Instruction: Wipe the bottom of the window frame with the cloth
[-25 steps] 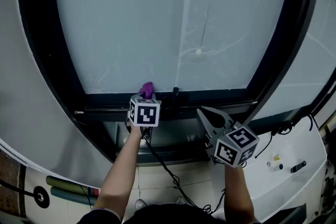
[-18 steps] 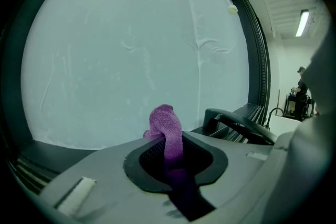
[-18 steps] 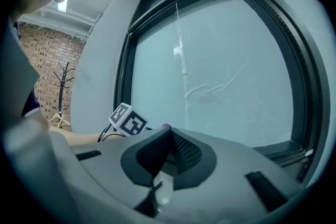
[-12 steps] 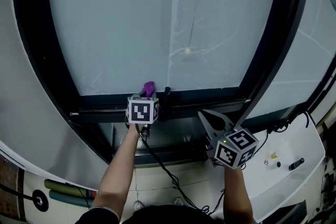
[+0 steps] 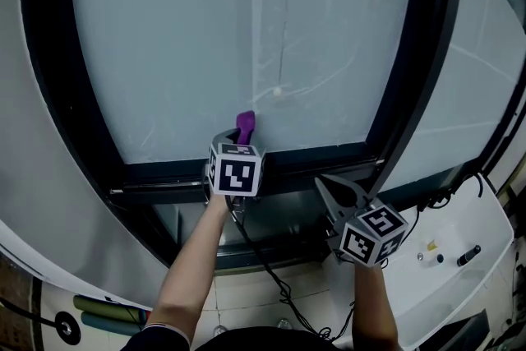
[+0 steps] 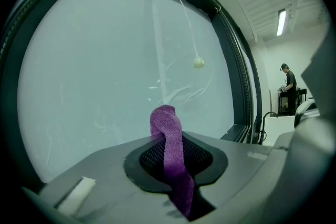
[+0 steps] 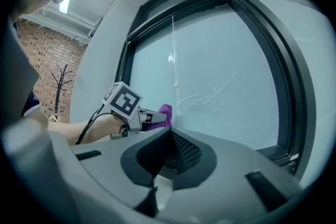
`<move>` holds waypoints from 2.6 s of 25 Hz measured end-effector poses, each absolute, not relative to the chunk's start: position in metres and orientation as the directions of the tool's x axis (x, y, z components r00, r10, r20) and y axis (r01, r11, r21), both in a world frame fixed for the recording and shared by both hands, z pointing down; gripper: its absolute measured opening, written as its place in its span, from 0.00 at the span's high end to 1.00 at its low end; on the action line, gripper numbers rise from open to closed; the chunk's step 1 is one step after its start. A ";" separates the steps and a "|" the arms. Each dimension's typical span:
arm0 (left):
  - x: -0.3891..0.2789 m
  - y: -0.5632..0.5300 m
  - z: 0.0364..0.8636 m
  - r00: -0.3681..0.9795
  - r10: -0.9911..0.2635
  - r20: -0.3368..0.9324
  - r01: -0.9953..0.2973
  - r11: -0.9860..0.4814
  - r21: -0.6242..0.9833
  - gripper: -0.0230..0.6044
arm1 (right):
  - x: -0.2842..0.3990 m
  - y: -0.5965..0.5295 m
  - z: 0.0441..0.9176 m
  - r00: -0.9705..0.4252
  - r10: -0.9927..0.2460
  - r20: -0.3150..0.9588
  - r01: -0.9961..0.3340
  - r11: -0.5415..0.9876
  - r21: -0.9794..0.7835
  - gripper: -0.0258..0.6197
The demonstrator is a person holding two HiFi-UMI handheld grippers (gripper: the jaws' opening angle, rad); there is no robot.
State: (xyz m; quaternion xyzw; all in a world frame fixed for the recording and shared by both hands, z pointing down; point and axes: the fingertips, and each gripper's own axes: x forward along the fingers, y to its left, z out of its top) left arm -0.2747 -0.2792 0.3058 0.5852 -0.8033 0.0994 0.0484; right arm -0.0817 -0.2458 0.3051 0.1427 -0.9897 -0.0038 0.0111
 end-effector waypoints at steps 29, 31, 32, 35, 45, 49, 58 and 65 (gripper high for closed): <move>-0.223 -0.379 0.389 -0.368 -0.879 0.304 -0.927 0.372 -0.046 0.85 | 0.018 -0.325 0.328 -0.921 -0.386 0.059 -0.388 0.921 -0.025 0.96; -0.224 -0.382 0.395 -0.372 -0.873 0.315 -0.925 0.378 -0.043 0.85 | 0.020 -0.327 0.333 -0.919 -0.389 0.067 -0.392 0.919 -0.032 0.96; -0.223 -0.385 0.398 -0.371 -0.871 0.321 -0.924 0.380 -0.039 0.85 | 0.022 -0.329 0.335 -0.917 -0.392 0.071 -0.395 0.918 -0.038 0.96; -0.221 -0.389 0.401 -0.373 -0.867 0.330 -0.924 0.381 -0.043 0.85 | 0.027 -0.333 0.342 -0.914 -0.399 0.079 -0.403 0.914 -0.051 0.96; -0.197 -0.412 0.404 -0.335 -0.870 0.362 -0.939 0.339 -0.055 0.85 | 0.043 -0.344 0.344 -0.899 -0.429 0.087 -0.434 0.899 -0.057 0.96; -0.185 -0.421 0.402 -0.319 -0.876 0.361 -0.946 0.320 -0.059 0.85 | 0.053 -0.349 0.343 -0.891 -0.446 0.090 -0.451 0.891 -0.052 0.96; -0.142 -0.461 0.403 -0.254 -0.896 0.366 -0.966 0.256 -0.043 0.85 | 0.084 -0.368 0.349 -0.857 -0.504 0.111 -0.511 0.858 -0.053 0.96; -0.108 -0.493 0.404 -0.207 -0.905 0.372 -0.977 0.208 -0.039 0.85 | 0.115 -0.383 0.352 -0.821 -0.559 0.112 -0.568 0.821 -0.063 0.96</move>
